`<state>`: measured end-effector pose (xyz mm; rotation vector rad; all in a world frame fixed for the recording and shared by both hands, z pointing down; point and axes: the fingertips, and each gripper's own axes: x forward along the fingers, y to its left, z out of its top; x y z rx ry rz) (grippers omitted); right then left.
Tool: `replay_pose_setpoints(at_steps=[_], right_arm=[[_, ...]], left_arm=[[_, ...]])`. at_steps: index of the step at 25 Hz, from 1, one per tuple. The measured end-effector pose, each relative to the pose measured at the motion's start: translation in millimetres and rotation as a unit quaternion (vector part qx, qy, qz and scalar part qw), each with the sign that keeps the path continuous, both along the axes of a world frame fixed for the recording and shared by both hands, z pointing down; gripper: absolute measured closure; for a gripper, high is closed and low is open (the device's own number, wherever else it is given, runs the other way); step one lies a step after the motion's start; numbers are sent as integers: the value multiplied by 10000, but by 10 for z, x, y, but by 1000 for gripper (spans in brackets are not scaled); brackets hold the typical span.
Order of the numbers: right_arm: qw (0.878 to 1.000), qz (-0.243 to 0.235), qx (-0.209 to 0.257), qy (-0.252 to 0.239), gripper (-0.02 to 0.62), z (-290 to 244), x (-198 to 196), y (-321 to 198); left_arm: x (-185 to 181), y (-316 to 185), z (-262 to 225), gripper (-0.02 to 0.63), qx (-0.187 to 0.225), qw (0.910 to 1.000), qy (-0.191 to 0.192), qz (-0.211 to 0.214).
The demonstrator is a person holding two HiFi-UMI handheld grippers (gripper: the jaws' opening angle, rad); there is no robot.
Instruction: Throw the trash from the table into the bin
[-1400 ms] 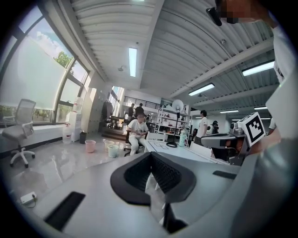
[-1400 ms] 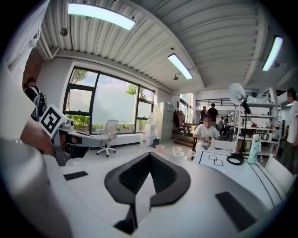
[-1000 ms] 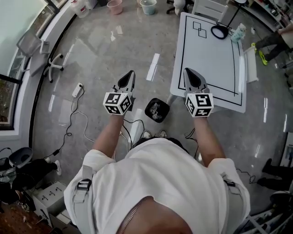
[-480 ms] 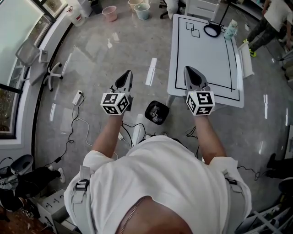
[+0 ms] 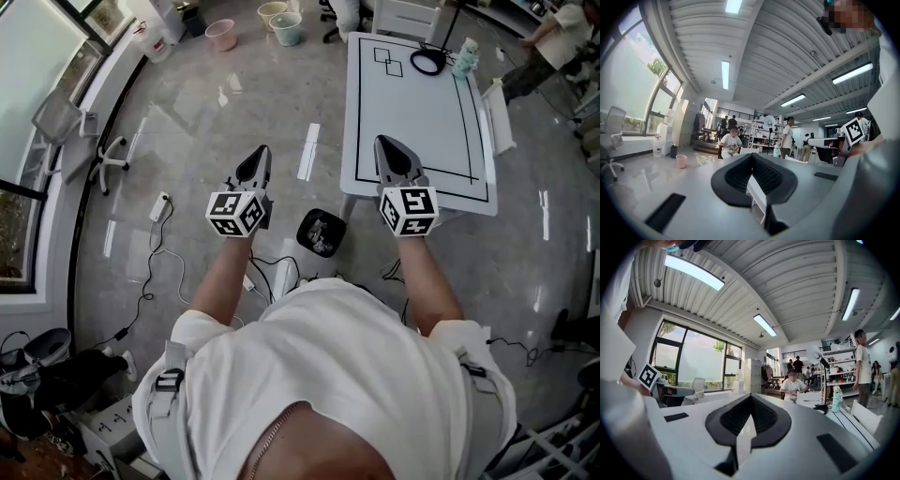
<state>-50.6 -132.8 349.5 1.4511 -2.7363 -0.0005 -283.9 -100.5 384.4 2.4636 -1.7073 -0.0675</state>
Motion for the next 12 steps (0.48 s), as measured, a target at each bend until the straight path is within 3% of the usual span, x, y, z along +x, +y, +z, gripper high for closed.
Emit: replay_pose_setpoints(at_steps=[12], right_arm=[[9999,139,66,-24,592,-61,146,150]], left_arm=[[130,125,-55,595,32,9999,36,110]])
